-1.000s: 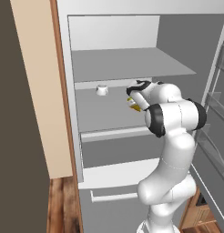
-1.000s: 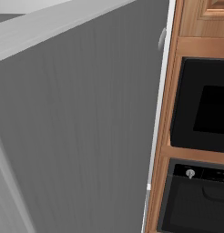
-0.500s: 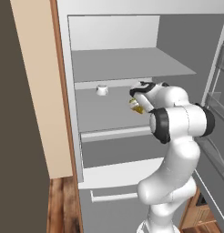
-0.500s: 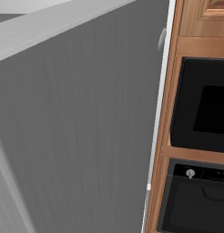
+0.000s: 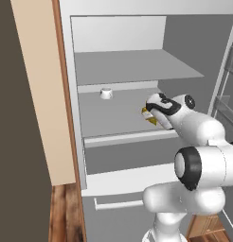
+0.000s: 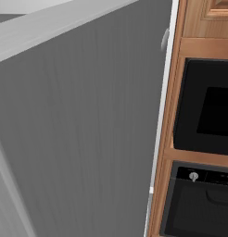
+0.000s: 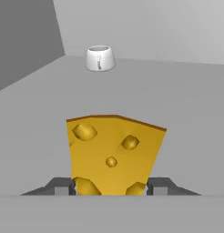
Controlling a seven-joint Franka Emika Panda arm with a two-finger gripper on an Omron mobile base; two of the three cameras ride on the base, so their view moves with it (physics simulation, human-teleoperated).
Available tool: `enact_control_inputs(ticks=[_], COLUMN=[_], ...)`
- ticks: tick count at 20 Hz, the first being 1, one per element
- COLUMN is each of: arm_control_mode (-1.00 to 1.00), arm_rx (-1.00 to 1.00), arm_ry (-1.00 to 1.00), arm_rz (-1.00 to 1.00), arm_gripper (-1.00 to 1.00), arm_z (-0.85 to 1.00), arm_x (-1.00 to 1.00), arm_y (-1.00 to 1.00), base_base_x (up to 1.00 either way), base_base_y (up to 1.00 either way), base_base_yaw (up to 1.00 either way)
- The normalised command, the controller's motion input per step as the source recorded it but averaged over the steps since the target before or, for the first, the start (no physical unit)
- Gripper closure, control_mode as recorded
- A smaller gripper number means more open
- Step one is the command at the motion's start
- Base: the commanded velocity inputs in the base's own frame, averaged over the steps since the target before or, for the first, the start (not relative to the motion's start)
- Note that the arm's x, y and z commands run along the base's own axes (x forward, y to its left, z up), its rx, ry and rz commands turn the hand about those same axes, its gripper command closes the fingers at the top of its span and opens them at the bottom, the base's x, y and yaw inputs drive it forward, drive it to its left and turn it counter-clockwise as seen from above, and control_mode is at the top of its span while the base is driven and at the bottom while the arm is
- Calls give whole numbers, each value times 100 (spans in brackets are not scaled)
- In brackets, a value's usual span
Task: Pick the cheese from the fridge and the cheese grater from the cabinet and place them next to the salad bowl.
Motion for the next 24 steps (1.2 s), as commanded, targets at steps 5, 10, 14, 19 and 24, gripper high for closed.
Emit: enact_control_inputs(ticks=[5,10,14,19,24], arm_control_mode=[-100,-100,-100,-100,-100], arm_rx=[0,-3,-4,-1,-1], arm_ry=[6,9,11,3,0], arm_rz=[-7,-8,-12,-5,0], arm_gripper=[100,100,100,100,100], arm_z=[100,100,97,79,77], arm_x=[-94,-100,-100,-100,-100], arm_y=[0,1,1,7,11], base_base_x=[0,0,0,0,0], base_base_y=[0,0,0,0,0], base_base_yaw=[0,0,0,0,0])
